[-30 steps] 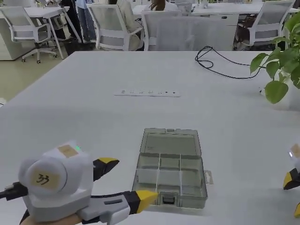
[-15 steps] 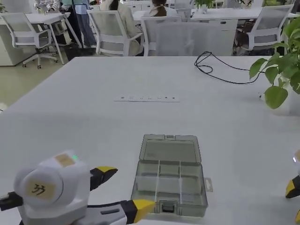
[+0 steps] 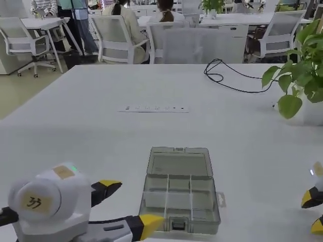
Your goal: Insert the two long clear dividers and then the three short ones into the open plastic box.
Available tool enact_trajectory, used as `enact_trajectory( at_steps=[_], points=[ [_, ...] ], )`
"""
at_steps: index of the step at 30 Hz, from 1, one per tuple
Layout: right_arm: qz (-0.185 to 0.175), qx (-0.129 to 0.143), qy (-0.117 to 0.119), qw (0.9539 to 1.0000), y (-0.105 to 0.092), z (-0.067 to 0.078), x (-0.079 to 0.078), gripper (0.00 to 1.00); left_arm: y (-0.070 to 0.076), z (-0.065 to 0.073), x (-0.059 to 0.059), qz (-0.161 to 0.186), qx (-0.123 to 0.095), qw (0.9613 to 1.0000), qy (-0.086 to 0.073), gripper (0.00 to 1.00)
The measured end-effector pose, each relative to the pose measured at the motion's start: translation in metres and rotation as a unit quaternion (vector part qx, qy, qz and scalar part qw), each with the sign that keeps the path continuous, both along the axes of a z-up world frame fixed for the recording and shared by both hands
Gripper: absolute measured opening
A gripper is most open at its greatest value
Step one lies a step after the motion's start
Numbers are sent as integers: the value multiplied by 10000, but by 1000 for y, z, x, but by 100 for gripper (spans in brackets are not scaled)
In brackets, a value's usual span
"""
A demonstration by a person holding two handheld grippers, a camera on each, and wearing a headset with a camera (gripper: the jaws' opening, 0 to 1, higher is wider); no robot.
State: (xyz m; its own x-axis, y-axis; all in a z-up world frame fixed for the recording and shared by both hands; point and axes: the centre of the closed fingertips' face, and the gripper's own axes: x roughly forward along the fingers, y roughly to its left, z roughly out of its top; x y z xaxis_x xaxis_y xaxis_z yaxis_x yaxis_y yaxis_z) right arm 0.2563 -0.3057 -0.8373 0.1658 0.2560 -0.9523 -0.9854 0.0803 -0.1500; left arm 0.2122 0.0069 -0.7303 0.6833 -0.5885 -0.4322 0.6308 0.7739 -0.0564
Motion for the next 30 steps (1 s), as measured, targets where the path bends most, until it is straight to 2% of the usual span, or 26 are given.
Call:
enact_trajectory(
  at_steps=[6,11,16,17,21,25,30],
  points=[
    [153,281,-501,9982,26,25,9,32,-2,-1,-1,-29,2,10000,46,67],
    [271,568,-822,9946,50,44,15,32,-8,5,-2,-25,-289,9996,48,65],
    [344,879,-1063,9898,76,63,18,32,-11,6,-3,-39,-476,9988,148,63],
    [415,958,-1165,9877,86,69,19,32,-11,6,-4,-44,-491,9987,162,62],
    [606,1196,-1325,9821,110,80,21,32,-16,6,-4,-55,-614,9978,233,60],
    [777,1361,-1510,9760,132,90,21,32,-21,7,-2,-45,-752,9967,293,54],
    [912,1649,-1685,9675,163,105,17,32,-29,12,-1,-76,-911,9954,299,49]
  ],
)
